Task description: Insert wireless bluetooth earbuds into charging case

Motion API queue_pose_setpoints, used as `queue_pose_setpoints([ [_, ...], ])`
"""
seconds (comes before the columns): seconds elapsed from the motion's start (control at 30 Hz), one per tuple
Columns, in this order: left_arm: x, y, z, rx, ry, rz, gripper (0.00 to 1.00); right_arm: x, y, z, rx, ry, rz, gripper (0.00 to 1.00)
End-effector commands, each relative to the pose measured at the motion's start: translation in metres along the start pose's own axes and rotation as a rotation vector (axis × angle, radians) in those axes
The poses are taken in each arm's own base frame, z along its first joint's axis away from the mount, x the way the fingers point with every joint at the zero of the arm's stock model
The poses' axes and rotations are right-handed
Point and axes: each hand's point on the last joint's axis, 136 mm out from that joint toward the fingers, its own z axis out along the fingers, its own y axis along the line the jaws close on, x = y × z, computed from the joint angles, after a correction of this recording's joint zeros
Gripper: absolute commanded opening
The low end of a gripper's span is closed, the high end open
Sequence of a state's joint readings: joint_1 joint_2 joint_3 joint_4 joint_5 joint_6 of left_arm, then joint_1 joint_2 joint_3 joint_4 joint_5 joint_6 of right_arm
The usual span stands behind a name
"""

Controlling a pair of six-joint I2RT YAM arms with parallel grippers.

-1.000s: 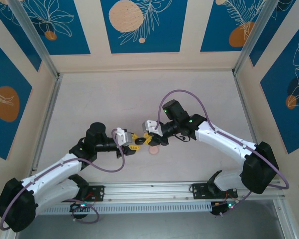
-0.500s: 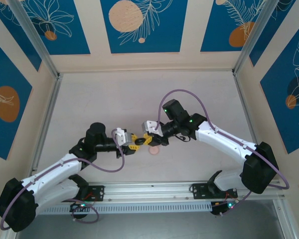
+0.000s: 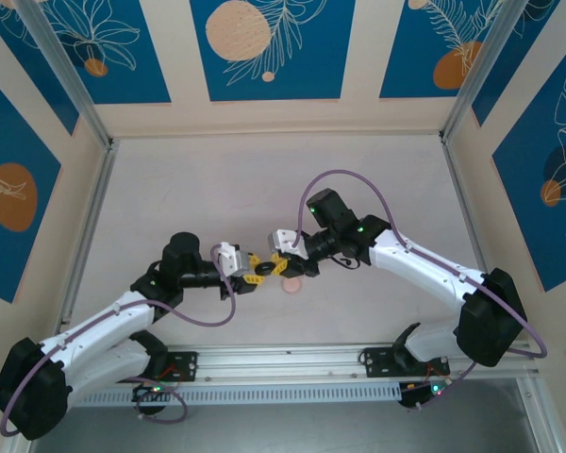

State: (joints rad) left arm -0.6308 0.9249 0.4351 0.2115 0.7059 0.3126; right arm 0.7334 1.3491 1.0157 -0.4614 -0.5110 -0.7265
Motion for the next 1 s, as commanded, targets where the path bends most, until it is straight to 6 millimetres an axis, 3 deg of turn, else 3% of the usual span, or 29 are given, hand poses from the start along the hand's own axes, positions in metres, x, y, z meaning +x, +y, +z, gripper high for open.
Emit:
queue_pose_setpoints([
  [0.0, -0.017, -0.003, -0.002, 0.02, -0.039, 0.026, 0.3, -0.007, 0.0, 0.0, -0.015, -0.003, -0.014, 0.08],
  [0.2, -0.017, -0.003, -0.001, 0.025, -0.034, 0.025, 0.21, -0.008, -0.001, 0.0, -0.013, -0.004, -0.012, 0.09],
  [0.3, -0.016, -0.003, -0.002, 0.024, -0.032, 0.026, 0.2, -0.013, -0.001, -0.001, -0.003, -0.028, -0.014, 0.27],
  [0.43, -0.016, -0.003, -0.001, 0.025, -0.03, 0.026, 0.2, -0.022, 0.0, -0.005, 0.007, -0.083, -0.028, 0.36],
  [0.73, -0.017, -0.004, -0.002, 0.026, -0.031, 0.028, 0.18, -0.022, -0.012, -0.009, 0.061, -0.084, -0.013, 0.36],
  [0.97, -0.017, -0.004, -0.002, 0.026, -0.031, 0.028, 0.17, -0.021, -0.028, -0.023, 0.148, -0.113, 0.005, 0.36],
])
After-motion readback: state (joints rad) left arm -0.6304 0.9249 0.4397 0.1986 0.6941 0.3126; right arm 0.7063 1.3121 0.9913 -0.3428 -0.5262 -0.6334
